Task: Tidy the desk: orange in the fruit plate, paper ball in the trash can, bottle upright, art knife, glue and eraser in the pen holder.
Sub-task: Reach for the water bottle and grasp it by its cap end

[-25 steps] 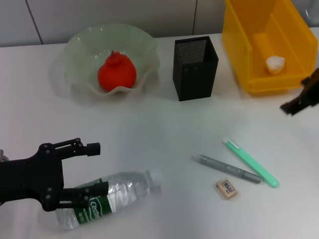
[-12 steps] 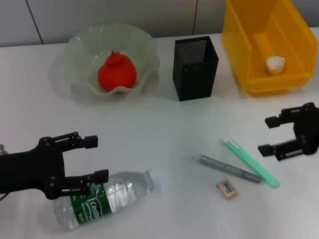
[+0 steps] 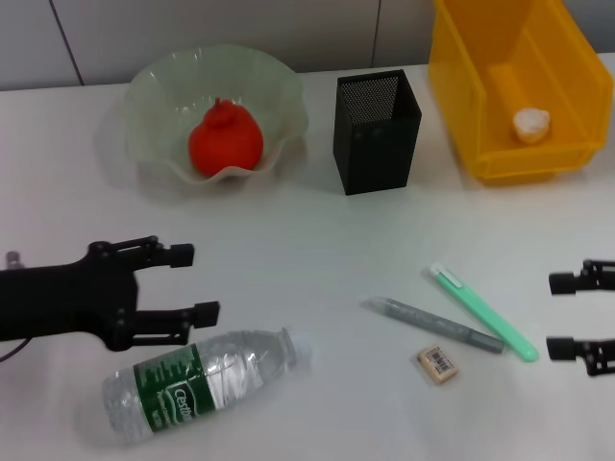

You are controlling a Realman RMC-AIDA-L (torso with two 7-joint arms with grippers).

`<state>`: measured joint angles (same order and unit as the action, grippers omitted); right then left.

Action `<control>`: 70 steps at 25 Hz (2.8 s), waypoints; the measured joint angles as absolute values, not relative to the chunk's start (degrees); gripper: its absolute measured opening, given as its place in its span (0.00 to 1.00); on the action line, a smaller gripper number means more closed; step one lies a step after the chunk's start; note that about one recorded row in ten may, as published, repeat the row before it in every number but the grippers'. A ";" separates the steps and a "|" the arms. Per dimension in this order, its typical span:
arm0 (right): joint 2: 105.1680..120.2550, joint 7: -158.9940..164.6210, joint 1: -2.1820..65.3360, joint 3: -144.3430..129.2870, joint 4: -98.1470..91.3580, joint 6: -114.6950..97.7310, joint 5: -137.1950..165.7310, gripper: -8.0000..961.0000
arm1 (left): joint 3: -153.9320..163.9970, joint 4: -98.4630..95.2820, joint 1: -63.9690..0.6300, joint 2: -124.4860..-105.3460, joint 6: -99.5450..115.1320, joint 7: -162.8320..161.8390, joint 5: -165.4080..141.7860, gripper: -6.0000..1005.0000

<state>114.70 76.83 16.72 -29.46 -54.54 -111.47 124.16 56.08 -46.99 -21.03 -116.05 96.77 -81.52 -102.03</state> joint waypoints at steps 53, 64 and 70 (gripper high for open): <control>116.65 71.25 16.37 -29.18 -52.54 -111.44 126.50 0.85 | 117.34 -76.30 -40.11 -119.18 76.84 -154.29 -147.17 0.84; 116.76 71.26 16.47 -29.18 -52.11 -110.41 126.50 0.85 | 118.10 -75.52 -40.83 -119.18 76.46 -152.83 -147.16 0.81; 116.71 71.26 16.63 -29.18 -51.29 -109.71 126.49 0.85 | 118.48 -75.93 -41.17 -119.18 76.55 -152.74 -147.21 0.62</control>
<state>116.71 71.26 16.63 -29.18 -51.29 -109.71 126.49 118.48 -75.93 -41.17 -119.18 76.55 -152.74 -147.21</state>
